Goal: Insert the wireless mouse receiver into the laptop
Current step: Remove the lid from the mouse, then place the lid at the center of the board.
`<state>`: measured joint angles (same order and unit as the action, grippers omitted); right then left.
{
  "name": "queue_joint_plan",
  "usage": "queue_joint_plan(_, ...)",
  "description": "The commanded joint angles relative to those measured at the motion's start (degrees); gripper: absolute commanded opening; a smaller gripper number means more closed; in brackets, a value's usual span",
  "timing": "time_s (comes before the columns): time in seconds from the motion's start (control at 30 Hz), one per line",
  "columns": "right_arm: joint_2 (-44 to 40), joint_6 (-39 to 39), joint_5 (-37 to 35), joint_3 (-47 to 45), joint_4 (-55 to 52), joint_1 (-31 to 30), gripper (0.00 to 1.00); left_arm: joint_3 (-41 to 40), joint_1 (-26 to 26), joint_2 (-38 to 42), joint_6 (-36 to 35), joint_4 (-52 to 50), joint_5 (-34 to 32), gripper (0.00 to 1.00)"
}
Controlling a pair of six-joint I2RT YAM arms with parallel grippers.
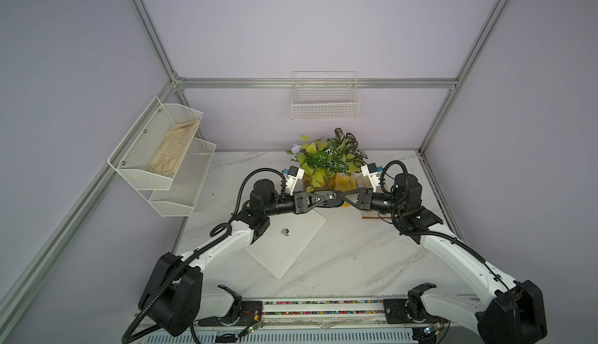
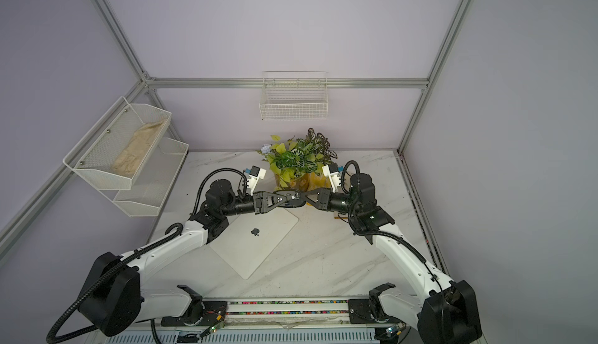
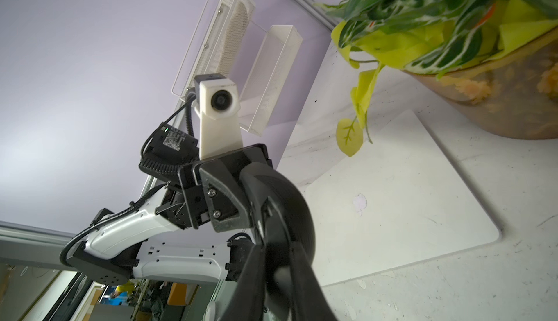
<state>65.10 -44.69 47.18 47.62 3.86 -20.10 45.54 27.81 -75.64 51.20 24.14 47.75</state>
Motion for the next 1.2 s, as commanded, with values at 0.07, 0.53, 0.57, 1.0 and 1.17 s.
queue_joint_plan(0.07,-0.6,0.2,-0.2,1.3,-1.2,0.1,0.16,1.8,-0.2,-1.7,-1.3,3.0,-0.2,0.11)
queue_joint_plan(0.53,-1.5,-1.4,-1.2,1.6,-0.9,0.9,0.12,1.6,-0.8,-4.8,-2.1,1.6,-2.6,0.13)
queue_joint_plan(0.57,-1.6,-1.6,-1.3,1.8,-0.9,1.1,0.11,1.4,-0.7,-6.6,-2.2,1.7,-2.8,0.13)
queue_joint_plan(1.0,-5.1,4.8,-12.5,8.4,-21.6,3.5,0.10,-1.4,-1.1,-5.8,-6.6,-3.7,-3.9,0.10)
queue_joint_plan(1.17,-5.1,9.8,-26.7,11.6,-37.6,3.5,0.10,-4.7,-0.8,-1.0,-9.5,-8.2,-3.5,0.09)
